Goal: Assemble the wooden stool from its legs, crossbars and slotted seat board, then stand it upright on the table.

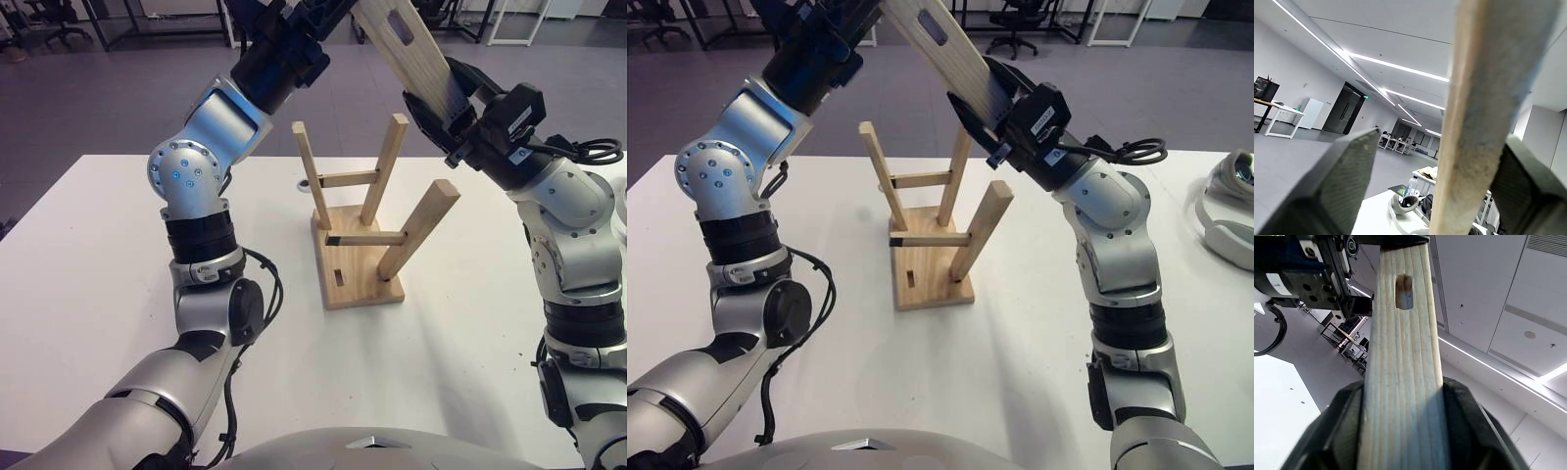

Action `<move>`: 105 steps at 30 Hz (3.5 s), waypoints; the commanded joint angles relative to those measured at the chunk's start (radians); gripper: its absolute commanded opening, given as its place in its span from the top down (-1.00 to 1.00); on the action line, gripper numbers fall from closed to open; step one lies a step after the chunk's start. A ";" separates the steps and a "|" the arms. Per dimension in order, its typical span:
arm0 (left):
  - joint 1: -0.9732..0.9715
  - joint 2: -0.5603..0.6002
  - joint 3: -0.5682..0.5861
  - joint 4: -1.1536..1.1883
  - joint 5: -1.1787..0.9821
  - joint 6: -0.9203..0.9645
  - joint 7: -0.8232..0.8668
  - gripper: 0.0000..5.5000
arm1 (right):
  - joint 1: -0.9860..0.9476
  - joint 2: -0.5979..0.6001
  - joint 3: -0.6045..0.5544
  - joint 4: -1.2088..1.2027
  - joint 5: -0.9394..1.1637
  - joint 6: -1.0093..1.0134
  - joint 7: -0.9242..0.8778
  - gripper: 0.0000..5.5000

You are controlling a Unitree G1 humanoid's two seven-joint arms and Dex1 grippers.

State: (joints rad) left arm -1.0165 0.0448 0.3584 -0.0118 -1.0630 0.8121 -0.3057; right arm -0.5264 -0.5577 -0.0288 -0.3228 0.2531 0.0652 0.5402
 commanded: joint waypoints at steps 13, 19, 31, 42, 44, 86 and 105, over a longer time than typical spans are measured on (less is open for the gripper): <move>0.023 0.032 -0.042 -0.052 -0.018 -0.089 0.013 0.62 | 0.002 0.051 0.003 -0.045 0.008 0.035 0.006 0.24; 0.042 0.122 0.050 -0.043 -0.034 -0.122 0.081 0.63 | 0.010 0.089 -0.063 -0.081 0.077 0.117 -0.054 -0.12; 0.756 0.225 0.059 -0.493 -0.043 0.004 0.320 0.63 | 0.265 0.154 -0.143 0.188 0.236 0.443 -0.114 -0.12; 0.997 0.034 -0.083 -0.591 0.146 -0.102 0.611 0.63 | 0.403 0.263 0.029 -0.003 0.175 0.446 -0.173 -0.12; 1.010 0.034 -0.102 -0.597 0.190 -0.128 0.613 0.63 | 0.414 0.277 0.040 -0.022 0.175 0.448 -0.179 -0.12; 1.056 0.064 -0.493 -0.713 0.712 -0.083 0.554 0.63 | -0.280 0.107 1.086 -0.151 -0.094 1.323 -0.528 -0.12; 0.746 0.061 -0.219 -0.761 -0.013 -0.042 0.379 -0.26 | 0.028 -0.100 0.577 -0.266 -0.282 0.639 -0.380 -0.12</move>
State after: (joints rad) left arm -0.1724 0.0344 0.0954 -0.7633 -0.9762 0.7357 0.0858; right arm -0.5280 -0.6144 0.6870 -0.5781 -0.0472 0.8239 0.1156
